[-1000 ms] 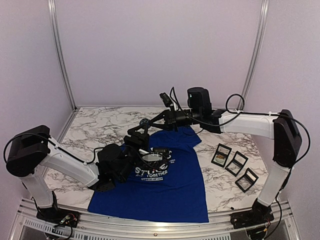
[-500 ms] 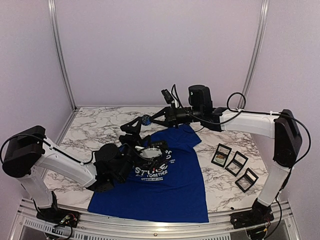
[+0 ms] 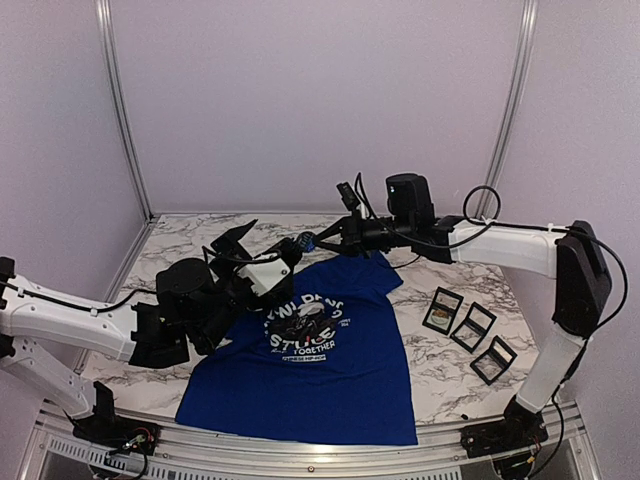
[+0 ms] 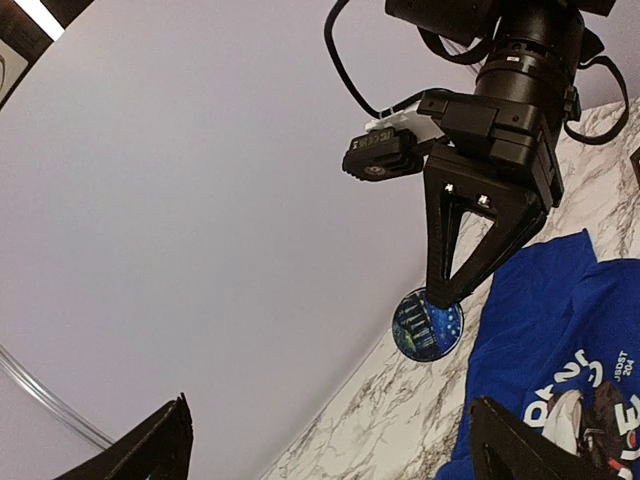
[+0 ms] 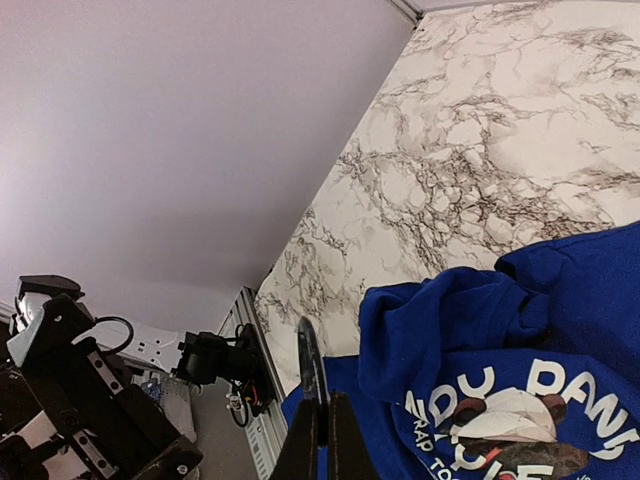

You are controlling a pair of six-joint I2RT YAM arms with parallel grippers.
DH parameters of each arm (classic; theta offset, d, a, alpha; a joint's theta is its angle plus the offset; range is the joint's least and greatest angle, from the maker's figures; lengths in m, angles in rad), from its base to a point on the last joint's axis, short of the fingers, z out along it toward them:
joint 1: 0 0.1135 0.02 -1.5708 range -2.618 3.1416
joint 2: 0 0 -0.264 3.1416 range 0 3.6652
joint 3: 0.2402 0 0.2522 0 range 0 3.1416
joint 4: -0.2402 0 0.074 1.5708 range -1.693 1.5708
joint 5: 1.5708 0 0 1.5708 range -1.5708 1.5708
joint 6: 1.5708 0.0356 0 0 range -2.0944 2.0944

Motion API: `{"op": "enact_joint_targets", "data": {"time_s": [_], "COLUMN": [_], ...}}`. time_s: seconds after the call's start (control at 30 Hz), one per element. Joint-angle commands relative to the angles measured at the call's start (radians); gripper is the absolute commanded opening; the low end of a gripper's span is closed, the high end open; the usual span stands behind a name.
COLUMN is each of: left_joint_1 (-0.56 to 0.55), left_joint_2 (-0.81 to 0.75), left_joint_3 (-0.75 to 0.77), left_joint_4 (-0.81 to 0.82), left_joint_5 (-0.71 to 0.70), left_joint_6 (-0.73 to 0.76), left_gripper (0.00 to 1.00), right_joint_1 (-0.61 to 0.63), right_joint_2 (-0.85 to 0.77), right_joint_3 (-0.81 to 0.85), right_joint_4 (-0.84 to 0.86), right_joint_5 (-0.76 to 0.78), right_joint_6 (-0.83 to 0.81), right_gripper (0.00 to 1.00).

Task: Remove the brooch from the garment
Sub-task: Pass from the left arm to the right, then place the brooch in the brooch box.

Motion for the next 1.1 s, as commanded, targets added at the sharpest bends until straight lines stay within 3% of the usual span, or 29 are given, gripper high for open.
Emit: {"op": "enact_joint_targets", "data": {"time_s": [0.0,0.23,0.53,1.07], "left_joint_1": [0.001,0.071,0.261,0.431], "left_joint_2": [-0.079,-0.180,-0.297,-0.306], "left_joint_3": [0.029,0.027,0.003,-0.034], "left_joint_4": [-0.254,-0.396,-0.522,-0.549], "left_joint_5": [0.060,0.171,0.347,0.525], "left_joint_6": [-0.298,-0.539,-0.777,-0.892], "left_gripper": [0.99,0.99,0.99,0.99], "right_joint_1": [-0.038,-0.130,-0.270,-0.370], "right_joint_2": [-0.061,-0.136,-0.249,-0.387], "right_joint_3": [-0.056,-0.185,-0.351,-0.498], "right_joint_4": [-0.035,-0.065,-0.124,-0.238], "right_joint_5": [0.049,0.112,0.192,0.304], "right_joint_6": [-0.023,-0.039,-0.061,-0.097], "right_gripper": [0.00,0.00,0.00,0.00]}}
